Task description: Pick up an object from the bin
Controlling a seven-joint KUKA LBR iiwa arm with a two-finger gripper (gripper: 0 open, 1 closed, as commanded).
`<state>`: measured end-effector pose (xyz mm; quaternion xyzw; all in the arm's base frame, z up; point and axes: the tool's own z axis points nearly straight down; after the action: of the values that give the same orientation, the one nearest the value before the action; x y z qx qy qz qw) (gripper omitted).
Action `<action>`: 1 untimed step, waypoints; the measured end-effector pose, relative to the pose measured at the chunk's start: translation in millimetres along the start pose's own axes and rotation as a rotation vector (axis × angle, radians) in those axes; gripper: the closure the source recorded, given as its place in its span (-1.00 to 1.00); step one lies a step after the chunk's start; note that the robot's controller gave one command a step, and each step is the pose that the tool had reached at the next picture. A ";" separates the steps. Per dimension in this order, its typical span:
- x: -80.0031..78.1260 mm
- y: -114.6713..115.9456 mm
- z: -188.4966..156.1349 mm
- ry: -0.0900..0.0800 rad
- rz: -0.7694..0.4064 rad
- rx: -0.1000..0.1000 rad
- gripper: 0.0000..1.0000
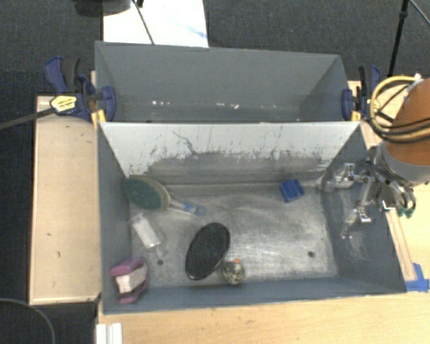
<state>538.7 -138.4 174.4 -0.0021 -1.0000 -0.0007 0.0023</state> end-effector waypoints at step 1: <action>-40.9 80.3 102.6 -0.012 -0.259 0.002 -1.00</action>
Offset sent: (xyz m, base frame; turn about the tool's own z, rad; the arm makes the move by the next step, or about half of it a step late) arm 0.0379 0.0786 -0.1044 -0.2584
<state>579.5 -58.1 71.7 0.1269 -0.9919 0.0002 -0.0038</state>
